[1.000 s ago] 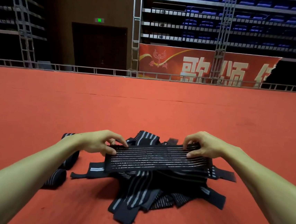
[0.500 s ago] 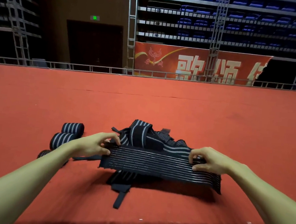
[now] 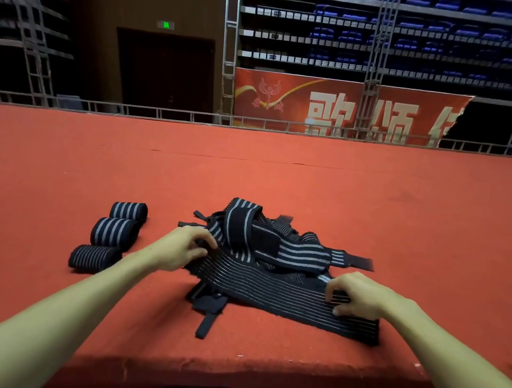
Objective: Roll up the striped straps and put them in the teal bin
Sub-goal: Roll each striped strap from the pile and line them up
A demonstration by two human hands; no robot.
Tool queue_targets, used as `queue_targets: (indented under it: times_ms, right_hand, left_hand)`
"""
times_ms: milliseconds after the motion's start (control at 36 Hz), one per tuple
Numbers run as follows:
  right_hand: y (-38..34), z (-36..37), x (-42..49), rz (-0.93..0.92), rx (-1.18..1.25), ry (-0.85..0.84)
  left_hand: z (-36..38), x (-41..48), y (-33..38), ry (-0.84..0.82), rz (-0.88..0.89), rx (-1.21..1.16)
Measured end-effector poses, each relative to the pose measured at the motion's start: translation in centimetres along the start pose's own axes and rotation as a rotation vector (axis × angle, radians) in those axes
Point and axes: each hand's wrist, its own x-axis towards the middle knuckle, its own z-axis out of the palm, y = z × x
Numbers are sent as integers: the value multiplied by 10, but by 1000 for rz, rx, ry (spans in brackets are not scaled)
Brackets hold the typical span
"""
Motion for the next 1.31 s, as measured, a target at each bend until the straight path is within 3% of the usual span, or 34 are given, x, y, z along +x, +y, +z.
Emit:
queue_targets:
  times_ms: [111,333,611,750,944,1028,1194,1306]
  right_hand:
    - [-16,-1,9,-29,-94,55]
    - [-90,-25,33,-328,504,530]
    - [-100,-39,47,-322,795,692]
    - [-98,-43,44,-302,783,738]
    - [-88,-49,48,-245,817,836]
    - [-85,-53,46,-212,830,874]
    - [-81,-75,42,-159,770,969]
    - [-77,-94,38,-158,721,1000]
  left_hand:
    - [13,5,17,-61,112,8]
    - [20,24,58,27,277,-61]
    - [15,34,82,319,230,-317]
    - [17,36,91,338,242,-415]
    - [45,29,98,202,241,-590]
    - [61,27,101,218,235,-650]
    - [78,32,109,204,230,-453]
    - [80,38,116,216,175,-453]
